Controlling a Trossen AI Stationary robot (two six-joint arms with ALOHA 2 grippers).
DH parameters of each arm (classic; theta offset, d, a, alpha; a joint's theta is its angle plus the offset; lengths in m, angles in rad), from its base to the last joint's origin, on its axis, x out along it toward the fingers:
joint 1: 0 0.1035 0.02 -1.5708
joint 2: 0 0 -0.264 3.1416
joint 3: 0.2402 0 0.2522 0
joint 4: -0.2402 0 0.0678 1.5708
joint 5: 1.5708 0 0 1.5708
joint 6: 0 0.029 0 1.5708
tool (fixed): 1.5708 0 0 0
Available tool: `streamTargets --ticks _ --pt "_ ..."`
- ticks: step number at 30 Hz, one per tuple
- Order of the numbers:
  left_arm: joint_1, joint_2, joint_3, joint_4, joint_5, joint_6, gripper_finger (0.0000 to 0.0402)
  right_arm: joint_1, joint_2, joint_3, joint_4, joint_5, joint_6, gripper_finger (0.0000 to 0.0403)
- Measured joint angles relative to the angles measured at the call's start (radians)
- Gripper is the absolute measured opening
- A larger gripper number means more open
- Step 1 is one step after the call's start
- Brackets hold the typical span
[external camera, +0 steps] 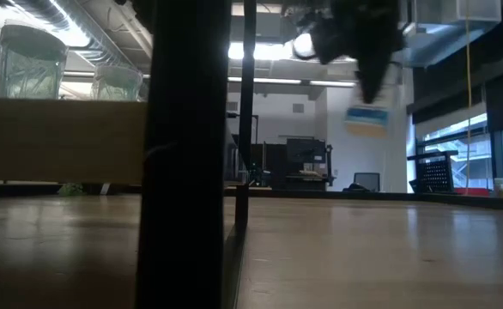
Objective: Pick and place medicine bottles onto shelf by color
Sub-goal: Put the big white pill bottle on the shelf aligned with the other big white pill bottles
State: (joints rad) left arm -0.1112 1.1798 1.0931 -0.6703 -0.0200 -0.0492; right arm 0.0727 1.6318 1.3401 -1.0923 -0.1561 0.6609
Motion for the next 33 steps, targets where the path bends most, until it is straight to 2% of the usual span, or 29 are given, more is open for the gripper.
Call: streamTargets --ticks 5,13,19,25,33 --pt "-0.001 -0.042 -0.001 -0.002 0.003 -0.055 0.0156 -0.074 0.133 0.197 -0.113 0.050 -0.233 0.0169" --pt "-0.016 -0.209 0.000 -0.021 0.000 -0.167 0.0156 -0.154 0.353 0.487 -0.128 0.061 -0.502 0.0169" --pt "-0.037 -0.335 0.000 -0.039 0.003 -0.185 0.0156 -0.163 0.531 0.685 -0.118 0.061 -0.601 0.0169" --pt "-0.041 -0.398 0.000 -0.048 0.003 -0.225 0.0156 -0.163 0.694 0.861 -0.101 0.058 -0.669 0.0169" --pt "-0.041 -0.402 0.000 -0.064 0.003 -0.231 0.0156 -0.163 0.814 0.959 -0.111 0.052 -0.751 0.0169"
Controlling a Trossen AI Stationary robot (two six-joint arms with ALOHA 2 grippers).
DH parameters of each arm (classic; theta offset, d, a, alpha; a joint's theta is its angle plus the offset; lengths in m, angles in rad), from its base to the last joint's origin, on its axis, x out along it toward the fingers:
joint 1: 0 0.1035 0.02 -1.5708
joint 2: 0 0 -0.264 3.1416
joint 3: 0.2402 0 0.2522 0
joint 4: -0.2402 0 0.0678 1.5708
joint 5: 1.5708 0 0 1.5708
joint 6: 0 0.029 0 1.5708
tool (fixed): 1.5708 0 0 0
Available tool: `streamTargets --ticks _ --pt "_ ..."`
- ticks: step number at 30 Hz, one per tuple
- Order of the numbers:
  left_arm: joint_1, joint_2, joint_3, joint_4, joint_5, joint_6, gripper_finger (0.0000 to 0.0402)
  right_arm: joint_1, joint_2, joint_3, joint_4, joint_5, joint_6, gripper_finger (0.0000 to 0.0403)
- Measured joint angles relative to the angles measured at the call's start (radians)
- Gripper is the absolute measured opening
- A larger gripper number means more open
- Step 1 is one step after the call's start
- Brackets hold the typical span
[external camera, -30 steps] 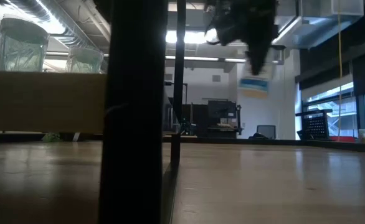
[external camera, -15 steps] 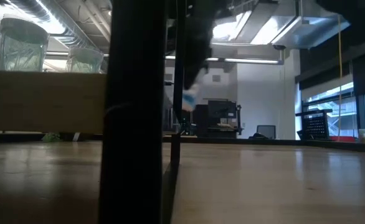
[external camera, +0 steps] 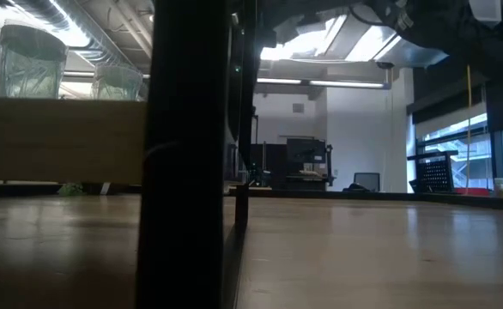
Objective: Pick and place medicine bottles onto shelf by color
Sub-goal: Put the big white pill bottle on the shelf aligned with the other big white pill bottles
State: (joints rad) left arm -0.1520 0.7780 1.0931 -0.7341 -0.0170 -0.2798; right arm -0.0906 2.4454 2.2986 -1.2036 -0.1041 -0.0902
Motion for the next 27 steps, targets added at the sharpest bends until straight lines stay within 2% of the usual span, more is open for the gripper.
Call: streamTargets --ticks 6,16,23,27 --pt "0.000 0.000 0.000 -0.027 0.000 0.001 0.0156 0.000 0.009 0.002 -0.011 -0.002 0.027 0.0176" --pt "0.000 0.000 0.000 -0.069 0.000 0.002 0.0156 -0.006 0.008 0.002 0.003 -0.003 0.010 0.0214" --pt "0.000 0.001 0.000 -0.074 0.000 0.002 0.0156 -0.007 0.008 0.002 0.012 -0.002 0.027 0.0217" --pt "0.000 0.001 0.000 -0.115 0.000 0.002 0.0156 -0.012 0.007 0.058 -0.037 -0.002 0.028 0.0217"
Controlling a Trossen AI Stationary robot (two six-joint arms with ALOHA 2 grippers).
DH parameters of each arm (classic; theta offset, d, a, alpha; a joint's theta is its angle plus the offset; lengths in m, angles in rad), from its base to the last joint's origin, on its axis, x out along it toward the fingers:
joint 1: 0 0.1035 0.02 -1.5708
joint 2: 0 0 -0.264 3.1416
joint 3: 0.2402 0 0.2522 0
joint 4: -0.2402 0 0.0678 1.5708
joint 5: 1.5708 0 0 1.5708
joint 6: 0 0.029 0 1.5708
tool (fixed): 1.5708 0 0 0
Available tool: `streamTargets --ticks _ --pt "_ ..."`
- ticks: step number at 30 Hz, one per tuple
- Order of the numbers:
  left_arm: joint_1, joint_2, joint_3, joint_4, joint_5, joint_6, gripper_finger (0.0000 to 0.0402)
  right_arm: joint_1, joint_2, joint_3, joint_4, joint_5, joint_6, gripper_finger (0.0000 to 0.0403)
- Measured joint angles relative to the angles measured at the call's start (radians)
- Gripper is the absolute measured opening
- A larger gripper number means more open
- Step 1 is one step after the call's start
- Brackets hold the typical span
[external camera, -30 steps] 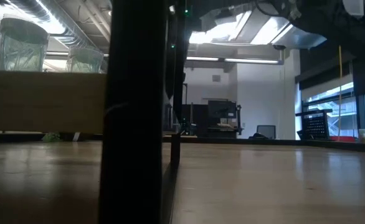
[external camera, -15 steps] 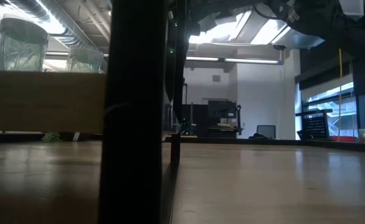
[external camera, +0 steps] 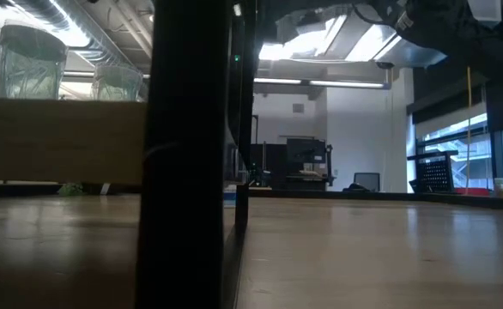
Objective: Pick and place medicine bottles onto shelf by color
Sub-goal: Put the big white pill bottle on the shelf aligned with the other big white pill bottles
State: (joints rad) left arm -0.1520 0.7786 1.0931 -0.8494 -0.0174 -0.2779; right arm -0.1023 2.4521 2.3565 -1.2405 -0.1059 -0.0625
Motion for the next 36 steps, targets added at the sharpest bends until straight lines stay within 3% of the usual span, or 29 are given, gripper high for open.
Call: streamTargets --ticks 13,21,24,29,36 --pt "0.000 0.011 0.000 -0.031 -0.001 0.005 0.0156 0.015 -0.226 -0.001 -0.012 0.008 0.043 0.0217" --pt "0.001 0.064 -0.001 -0.027 -0.003 0.099 0.0156 0.052 -0.390 -0.002 -0.034 0.010 0.029 0.0217" --pt "0.001 0.096 -0.001 -0.022 -0.056 0.129 0.0156 0.063 -0.454 -0.002 -0.045 0.011 0.000 0.0217" --pt "0.017 0.157 -0.001 -0.022 -0.153 0.076 0.0156 0.067 -0.556 -0.002 -0.095 0.027 0.005 0.0217" --pt "0.080 0.251 -0.001 0.040 -0.157 -0.013 0.0156 0.066 -0.681 -0.045 -0.084 0.048 -0.046 0.0217"
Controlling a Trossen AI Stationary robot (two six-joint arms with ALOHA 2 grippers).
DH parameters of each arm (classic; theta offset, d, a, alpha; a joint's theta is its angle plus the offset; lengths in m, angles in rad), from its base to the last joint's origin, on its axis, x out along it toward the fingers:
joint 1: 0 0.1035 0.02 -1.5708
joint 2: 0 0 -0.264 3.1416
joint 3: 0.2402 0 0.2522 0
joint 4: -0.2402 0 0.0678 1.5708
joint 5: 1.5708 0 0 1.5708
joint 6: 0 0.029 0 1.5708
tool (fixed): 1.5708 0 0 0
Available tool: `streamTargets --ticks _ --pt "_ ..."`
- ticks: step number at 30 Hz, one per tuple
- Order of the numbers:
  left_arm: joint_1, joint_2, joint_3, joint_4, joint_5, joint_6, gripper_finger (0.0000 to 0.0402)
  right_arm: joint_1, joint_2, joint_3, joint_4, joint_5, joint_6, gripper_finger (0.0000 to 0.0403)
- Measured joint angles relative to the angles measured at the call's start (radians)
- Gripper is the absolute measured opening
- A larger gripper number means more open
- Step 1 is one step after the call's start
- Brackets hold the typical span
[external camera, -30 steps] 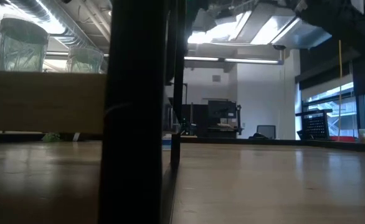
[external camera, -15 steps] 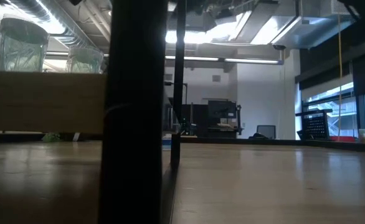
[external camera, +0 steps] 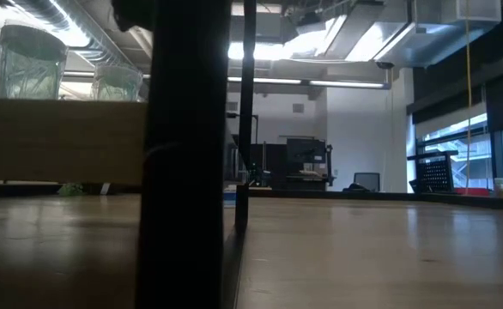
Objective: Pick and place medicine bottles onto shelf by color
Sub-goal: Put the big white pill bottle on the shelf aligned with the other big white pill bottles
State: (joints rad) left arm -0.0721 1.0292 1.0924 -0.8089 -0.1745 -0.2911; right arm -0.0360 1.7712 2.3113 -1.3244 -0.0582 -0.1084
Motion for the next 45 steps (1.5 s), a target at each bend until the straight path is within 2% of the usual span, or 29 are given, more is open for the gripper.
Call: streamTargets --ticks 4,13,19,25,43,45 --pt "0.041 0.055 0.000 0.047 0.000 -0.021 0.0156 0.000 -0.069 -0.132 0.093 -0.002 -0.008 0.0217" --pt "0.088 0.149 0.001 0.109 0.013 -0.007 0.0156 0.004 -0.324 -0.660 0.497 -0.028 0.048 0.0217" --pt "0.107 0.216 0.000 0.146 0.016 0.013 0.0156 0.010 -0.430 -0.858 0.688 -0.032 0.050 0.0217" --pt "0.113 0.245 0.000 0.165 0.016 0.012 0.0156 0.008 -0.440 -0.897 0.708 -0.004 -0.133 0.0217" --pt "0.113 0.257 0.000 0.165 0.016 0.006 0.0156 0.009 -0.427 -0.896 0.714 -0.005 -0.132 0.0217" --pt "0.113 0.255 0.000 0.169 0.061 0.016 0.0156 0.009 -0.427 -0.896 0.714 -0.005 -0.132 0.0217"
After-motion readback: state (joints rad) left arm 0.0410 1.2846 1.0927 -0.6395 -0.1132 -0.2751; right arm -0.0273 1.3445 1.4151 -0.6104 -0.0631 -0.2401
